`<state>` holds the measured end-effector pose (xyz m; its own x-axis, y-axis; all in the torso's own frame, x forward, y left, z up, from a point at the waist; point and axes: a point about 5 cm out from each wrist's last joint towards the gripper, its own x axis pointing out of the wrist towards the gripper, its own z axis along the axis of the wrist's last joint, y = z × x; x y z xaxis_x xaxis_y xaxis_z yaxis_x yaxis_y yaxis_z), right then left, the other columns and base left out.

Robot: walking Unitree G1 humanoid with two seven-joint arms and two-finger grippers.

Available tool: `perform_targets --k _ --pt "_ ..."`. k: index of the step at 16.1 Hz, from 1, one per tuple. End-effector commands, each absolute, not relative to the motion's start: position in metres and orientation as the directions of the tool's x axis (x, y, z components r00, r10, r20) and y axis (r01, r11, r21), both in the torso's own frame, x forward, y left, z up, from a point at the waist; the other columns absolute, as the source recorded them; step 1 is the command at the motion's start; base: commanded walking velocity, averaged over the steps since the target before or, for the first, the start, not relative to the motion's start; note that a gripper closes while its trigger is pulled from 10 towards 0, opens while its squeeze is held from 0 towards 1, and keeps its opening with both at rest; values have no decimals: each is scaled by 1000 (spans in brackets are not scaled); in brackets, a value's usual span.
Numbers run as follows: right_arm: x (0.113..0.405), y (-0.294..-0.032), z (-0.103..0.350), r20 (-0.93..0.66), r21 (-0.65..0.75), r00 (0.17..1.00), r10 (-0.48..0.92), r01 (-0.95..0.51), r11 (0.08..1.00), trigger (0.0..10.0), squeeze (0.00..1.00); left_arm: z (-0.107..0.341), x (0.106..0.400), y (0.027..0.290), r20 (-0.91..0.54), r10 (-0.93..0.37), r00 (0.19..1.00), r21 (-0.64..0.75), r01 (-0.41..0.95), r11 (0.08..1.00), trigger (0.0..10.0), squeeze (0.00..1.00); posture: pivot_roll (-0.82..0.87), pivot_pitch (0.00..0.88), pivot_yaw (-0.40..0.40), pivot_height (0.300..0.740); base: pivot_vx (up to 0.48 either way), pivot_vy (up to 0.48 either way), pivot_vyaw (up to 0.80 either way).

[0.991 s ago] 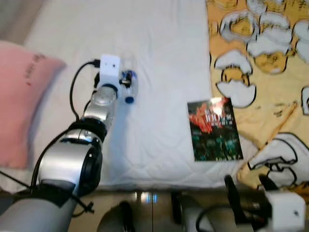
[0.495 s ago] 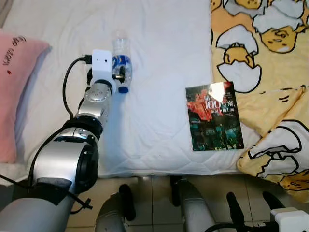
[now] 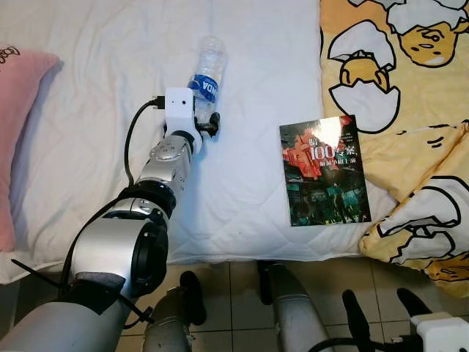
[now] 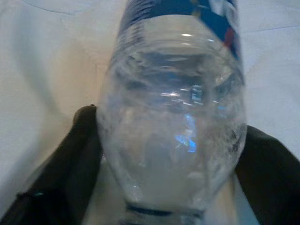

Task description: Clean up the room

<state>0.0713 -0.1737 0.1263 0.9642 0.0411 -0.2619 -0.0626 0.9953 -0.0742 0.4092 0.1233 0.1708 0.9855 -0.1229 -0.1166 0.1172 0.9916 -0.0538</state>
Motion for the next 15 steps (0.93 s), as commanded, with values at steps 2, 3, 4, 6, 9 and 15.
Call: perform_targets --k 2,3,4,6,9,15 --pt "69 -175 121 -296 -65 954 36 -57 996 10000 0 157 405 124 -172 -125 977 -31 121 992 0 0 -415 434 11 740 0 0 0" --pt "71 -175 121 -292 -64 956 38 -60 996 10000 0 159 406 126 -161 -124 979 -11 124 992 0 0 -410 428 11 740 0 0 0" --pt "73 -175 120 -290 -64 956 41 -62 996 10000 0 161 406 126 -155 -129 980 6 131 991 0 0 -403 422 12 740 0 0 0" --pt "77 -175 118 -283 -63 958 48 -68 996 10000 0 163 407 125 -139 -154 978 39 161 986 0 0 -390 411 12 740 0 0 0" --pt "85 -175 113 -274 -59 960 60 -79 995 10000 0 163 406 122 -145 -177 974 55 186 981 0 0 -375 397 12 740 0 0 0" --pt "127 -182 101 -194 -53 980 50 -61 997 10000 0 178 410 110 -106 -241 965 -39 238 970 0 0 -349 249 43 740 0 0 0"
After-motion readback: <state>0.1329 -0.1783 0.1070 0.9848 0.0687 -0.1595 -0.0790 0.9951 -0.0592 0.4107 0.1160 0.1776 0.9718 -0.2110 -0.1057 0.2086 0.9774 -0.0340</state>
